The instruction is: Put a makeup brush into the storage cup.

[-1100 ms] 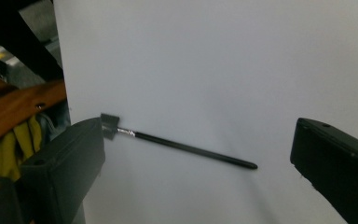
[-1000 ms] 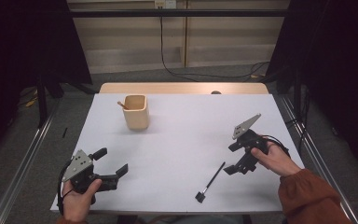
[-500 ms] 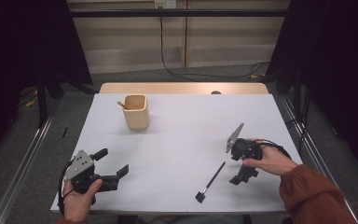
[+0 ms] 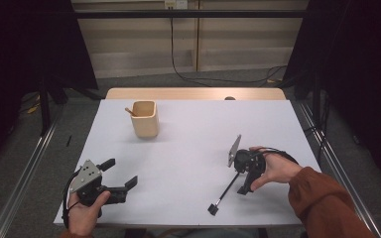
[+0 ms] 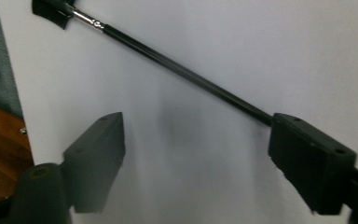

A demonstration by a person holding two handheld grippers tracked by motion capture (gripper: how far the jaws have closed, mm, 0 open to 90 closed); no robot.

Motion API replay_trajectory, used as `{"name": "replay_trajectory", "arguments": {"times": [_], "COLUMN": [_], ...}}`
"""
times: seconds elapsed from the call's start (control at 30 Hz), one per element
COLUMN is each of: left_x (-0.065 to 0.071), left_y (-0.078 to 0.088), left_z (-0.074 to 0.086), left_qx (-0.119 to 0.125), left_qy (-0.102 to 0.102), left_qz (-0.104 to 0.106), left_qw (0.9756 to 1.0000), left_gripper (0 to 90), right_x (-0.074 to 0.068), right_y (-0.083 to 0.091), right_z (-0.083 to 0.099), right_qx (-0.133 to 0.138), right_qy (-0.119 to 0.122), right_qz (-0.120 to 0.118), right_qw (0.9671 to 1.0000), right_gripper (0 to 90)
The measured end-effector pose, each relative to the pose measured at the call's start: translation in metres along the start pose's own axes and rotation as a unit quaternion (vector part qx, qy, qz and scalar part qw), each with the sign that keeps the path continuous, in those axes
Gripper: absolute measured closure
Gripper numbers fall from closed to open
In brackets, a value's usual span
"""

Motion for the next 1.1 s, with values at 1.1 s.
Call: {"name": "replay_trajectory", "arguments": {"times": [1.1], "left_x": [-0.001], "left_y": [0.0], "left_z": [0.003], "left_qx": [-0.005], "left_qy": [-0.002], "left_qz": [-0.006], "left_qw": [1.0], "left_gripper": [3.4], "right_x": [0.014], "right_y": [-0.01], "right_z": [-0.015], "right_qx": [-0.023], "right_qy": [0.051], "right_qz": [0.053], "right_qw": [0.997], "right_gripper": [51.4]}}
Point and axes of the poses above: each handheld gripper's, and its own axes: y roughly backward along the jaws, z roughly out of its underside, x roughly to its right, the point moved 4 cm from there along -y, roughly forward along the jaws, and after that the axes turned 13 degrees about -x, right-handed, at the moved point
